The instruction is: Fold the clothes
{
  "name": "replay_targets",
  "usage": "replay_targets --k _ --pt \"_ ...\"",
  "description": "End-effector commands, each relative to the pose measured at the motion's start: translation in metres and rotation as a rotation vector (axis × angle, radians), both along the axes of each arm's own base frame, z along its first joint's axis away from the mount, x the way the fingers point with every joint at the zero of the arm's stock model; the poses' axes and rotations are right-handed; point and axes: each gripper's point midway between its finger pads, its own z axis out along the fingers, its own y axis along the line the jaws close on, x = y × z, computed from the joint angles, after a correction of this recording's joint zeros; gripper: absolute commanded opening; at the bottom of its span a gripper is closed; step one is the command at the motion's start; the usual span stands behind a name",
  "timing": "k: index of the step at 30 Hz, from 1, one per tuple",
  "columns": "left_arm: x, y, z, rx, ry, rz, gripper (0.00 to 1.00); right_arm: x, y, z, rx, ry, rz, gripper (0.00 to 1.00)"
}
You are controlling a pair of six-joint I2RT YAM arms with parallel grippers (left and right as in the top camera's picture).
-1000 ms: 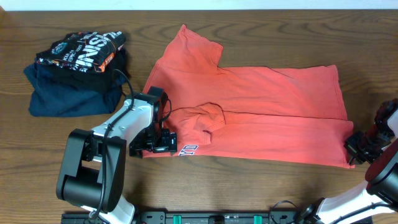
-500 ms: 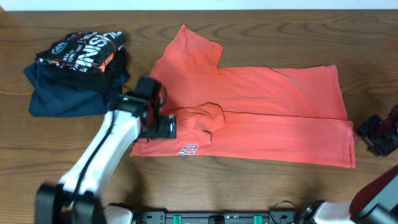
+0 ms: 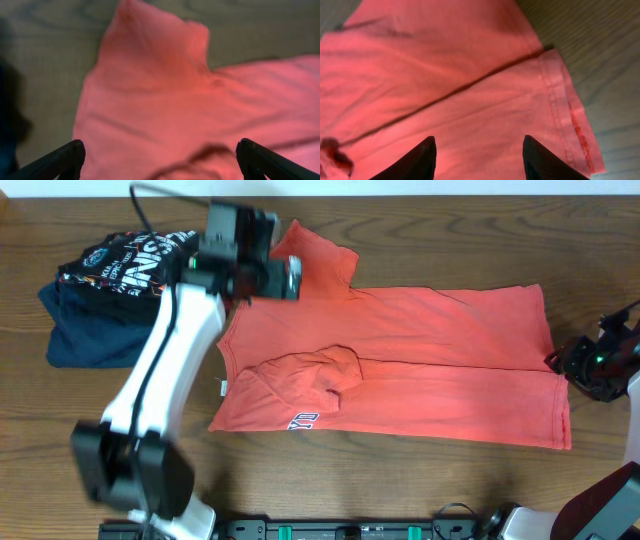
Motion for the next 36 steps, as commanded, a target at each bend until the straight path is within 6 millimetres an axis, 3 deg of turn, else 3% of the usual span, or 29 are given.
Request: replay_targets --k 1,6,11,15,28,32,34,36 --pt "0.040 0.014 -0.011 -0.041 0.000 -0.003 0.98 0.005 0.006 0.010 -0.020 -0.035 0.093 0.55" --pt "0.098 0.040 -0.040 -0.050 -0.029 0.041 0.98 0.006 0.011 0.009 -0.019 -0.033 0.110 0.56" --pt "0.123 0.046 -0.090 -0.087 0.019 0.049 0.98 0.008 0.018 0.009 -0.027 -0.033 0.144 0.59" --pt "0.125 0.042 -0.126 -0.099 0.068 0.039 0.98 0.009 0.018 0.009 -0.029 -0.035 0.147 0.61" --pt "0.103 0.019 -0.193 -0.147 0.229 -0.009 1.00 0.008 0.019 0.009 -0.025 -0.030 0.147 0.62" --pt "0.092 0.000 -0.196 -0.140 0.261 -0.045 0.83 0.009 0.018 0.009 -0.027 -0.034 0.147 0.62" --pt "0.091 -0.005 -0.196 -0.139 0.262 -0.054 0.68 0.010 0.018 0.009 -0.029 -0.037 0.147 0.62" --pt "0.091 -0.005 -0.197 -0.131 0.261 -0.052 0.45 0.010 0.017 0.009 -0.032 -0.035 0.146 0.62"
